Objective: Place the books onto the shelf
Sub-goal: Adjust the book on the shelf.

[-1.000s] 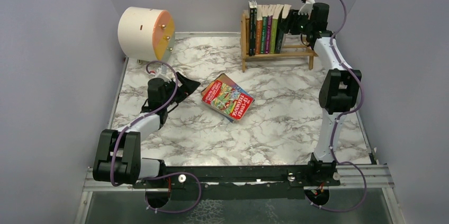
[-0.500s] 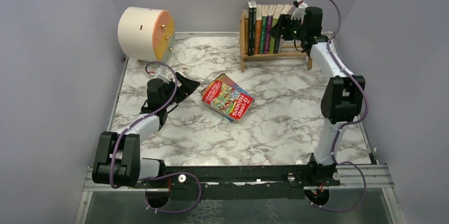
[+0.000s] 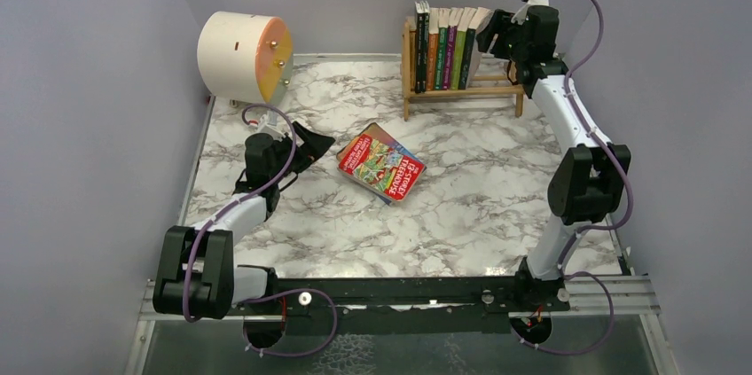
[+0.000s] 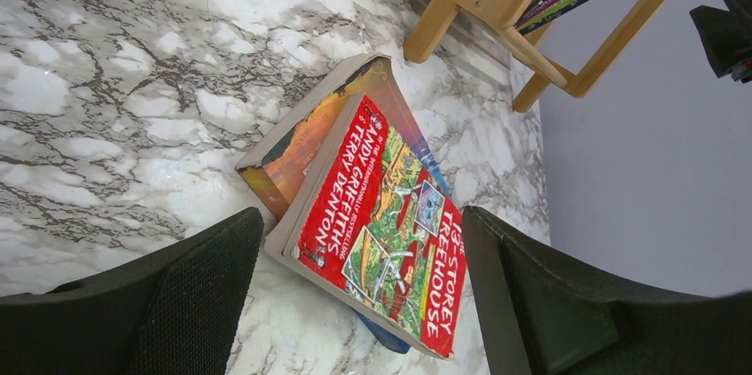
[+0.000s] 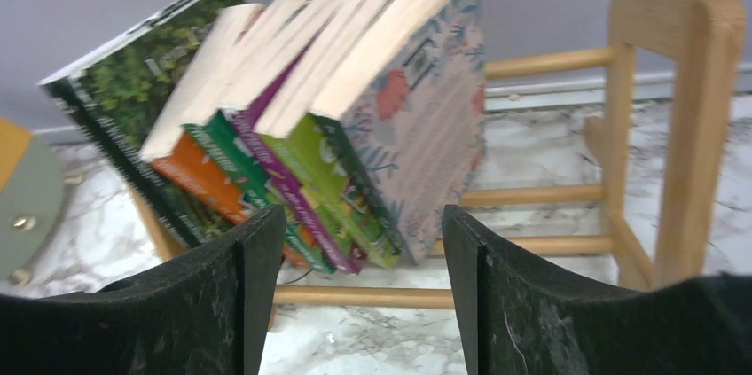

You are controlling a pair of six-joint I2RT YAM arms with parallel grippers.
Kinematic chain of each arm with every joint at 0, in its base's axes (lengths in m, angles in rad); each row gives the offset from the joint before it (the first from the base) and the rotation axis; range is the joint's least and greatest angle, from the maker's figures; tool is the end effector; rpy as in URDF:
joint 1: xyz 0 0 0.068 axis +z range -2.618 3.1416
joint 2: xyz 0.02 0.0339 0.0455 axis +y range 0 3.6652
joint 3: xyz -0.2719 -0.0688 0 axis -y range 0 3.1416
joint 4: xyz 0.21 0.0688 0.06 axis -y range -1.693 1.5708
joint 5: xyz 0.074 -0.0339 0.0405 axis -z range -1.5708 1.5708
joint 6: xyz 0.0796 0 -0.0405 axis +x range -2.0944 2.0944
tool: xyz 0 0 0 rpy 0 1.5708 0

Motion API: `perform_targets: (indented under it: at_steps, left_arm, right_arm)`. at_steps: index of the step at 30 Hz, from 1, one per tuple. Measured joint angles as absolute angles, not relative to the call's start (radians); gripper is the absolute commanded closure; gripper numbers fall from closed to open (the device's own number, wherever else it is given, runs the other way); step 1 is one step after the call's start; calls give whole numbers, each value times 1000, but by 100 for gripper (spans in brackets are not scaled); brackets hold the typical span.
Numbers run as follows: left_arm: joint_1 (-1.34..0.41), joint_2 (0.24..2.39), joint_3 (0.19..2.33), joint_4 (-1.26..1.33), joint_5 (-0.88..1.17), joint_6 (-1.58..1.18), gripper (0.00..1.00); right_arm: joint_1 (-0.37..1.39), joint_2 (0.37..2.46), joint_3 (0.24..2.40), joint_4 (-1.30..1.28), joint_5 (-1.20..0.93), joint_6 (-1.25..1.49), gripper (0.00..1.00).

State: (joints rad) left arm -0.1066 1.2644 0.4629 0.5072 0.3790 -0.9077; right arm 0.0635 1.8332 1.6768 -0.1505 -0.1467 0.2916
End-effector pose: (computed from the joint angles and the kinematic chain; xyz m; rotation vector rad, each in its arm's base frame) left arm 0.2641 -0.0579 0.2207 -0.5077 1.9144 -1.0352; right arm 0.4513 0.0404 0.3565 0.1140 1.8886 0.3809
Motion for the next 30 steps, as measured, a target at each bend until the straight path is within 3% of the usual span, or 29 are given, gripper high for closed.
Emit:
perform_targets:
  at_steps: [13, 30]
  left_arm:
    - [-107, 1254, 463, 507, 385, -907, 24]
    - [-107, 1304, 472, 507, 389, -907, 24]
  right_arm:
    - [64, 1969, 1794, -186, 96, 275, 37]
    - [11, 2262, 2028, -237, 143, 238, 38]
